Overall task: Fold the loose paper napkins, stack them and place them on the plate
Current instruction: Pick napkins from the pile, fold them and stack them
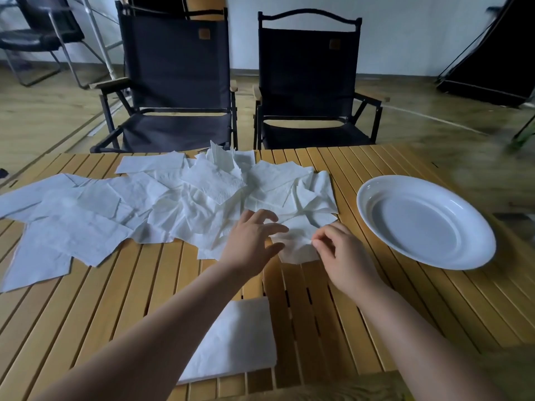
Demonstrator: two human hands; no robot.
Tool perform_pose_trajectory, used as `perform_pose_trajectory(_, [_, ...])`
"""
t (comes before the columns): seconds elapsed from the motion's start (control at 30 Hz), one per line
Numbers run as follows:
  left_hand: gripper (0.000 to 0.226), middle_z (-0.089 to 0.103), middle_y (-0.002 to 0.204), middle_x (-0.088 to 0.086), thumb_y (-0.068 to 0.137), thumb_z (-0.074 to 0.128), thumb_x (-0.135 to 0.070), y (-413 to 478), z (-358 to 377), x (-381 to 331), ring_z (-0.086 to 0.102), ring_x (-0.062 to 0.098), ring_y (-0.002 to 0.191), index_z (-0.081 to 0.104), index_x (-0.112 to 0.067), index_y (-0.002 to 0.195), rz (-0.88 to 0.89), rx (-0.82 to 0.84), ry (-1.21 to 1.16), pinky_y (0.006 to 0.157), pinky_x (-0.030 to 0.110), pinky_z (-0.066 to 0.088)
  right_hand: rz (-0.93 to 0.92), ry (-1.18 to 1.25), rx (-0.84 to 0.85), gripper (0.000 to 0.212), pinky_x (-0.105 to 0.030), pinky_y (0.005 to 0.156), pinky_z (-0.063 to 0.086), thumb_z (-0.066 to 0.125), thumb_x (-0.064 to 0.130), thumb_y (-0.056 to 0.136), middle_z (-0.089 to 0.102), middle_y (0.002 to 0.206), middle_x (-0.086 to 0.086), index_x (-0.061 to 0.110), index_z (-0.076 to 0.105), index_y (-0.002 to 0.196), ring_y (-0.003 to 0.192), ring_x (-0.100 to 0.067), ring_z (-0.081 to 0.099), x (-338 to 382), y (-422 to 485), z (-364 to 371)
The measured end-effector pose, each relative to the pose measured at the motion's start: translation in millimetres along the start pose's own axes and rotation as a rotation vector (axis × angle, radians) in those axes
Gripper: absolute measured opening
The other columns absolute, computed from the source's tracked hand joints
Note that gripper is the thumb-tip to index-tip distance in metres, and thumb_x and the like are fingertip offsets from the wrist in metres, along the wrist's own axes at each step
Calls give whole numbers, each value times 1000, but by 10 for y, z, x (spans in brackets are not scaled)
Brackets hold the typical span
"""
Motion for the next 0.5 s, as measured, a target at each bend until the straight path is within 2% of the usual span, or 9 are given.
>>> perform_pose_trajectory(0.13, [20, 58, 127, -10, 90, 71, -31, -17, -136, -103, 43, 17, 115, 74, -33, 109, 29, -61, -31, 94, 29, 40, 3, 65, -59, 8, -20, 77, 52, 59, 26, 98, 60, 109, 10, 21, 64, 100, 95, -8, 61, 38, -43, -235])
perform_pose_trajectory(0.2, [13, 60, 124, -11, 91, 69, -30, -39, -187, -89, 42, 14, 112, 76, -31, 102, -2, -66, -40, 89, 26, 38, 24, 130, -60, 6, -24, 75, 54, 59, 27, 98, 62, 105, 11, 23, 63, 100, 92, -11, 64, 60, -65, -309])
perform_pose_trajectory(0.33, [10, 65, 115, -12, 93, 67, -27, -160, -345, -13, 46, 8, 108, 74, -26, 100, -70, -103, -145, 85, 20, 34, 59, 175, -36, 5, -26, 72, 56, 60, 26, 98, 67, 95, 13, 25, 64, 101, 89, -8, 67, 182, -121, -360])
perform_pose_trajectory(0.5, [6, 66, 101, -17, 94, 66, -26, -410, -538, 162, 58, 3, 100, 72, -26, 95, -182, -72, -263, 85, 23, 45, 67, 186, -36, 6, -20, 79, 51, 59, 22, 99, 71, 105, 9, 19, 64, 99, 98, -7, 65, 417, -174, -324])
Point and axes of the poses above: each hand's wrist, its own y-axis towards the middle knuckle, its own z-axis out of the palm, x = y × z, the point moved 9 cm from there along y, towards the middle knuckle
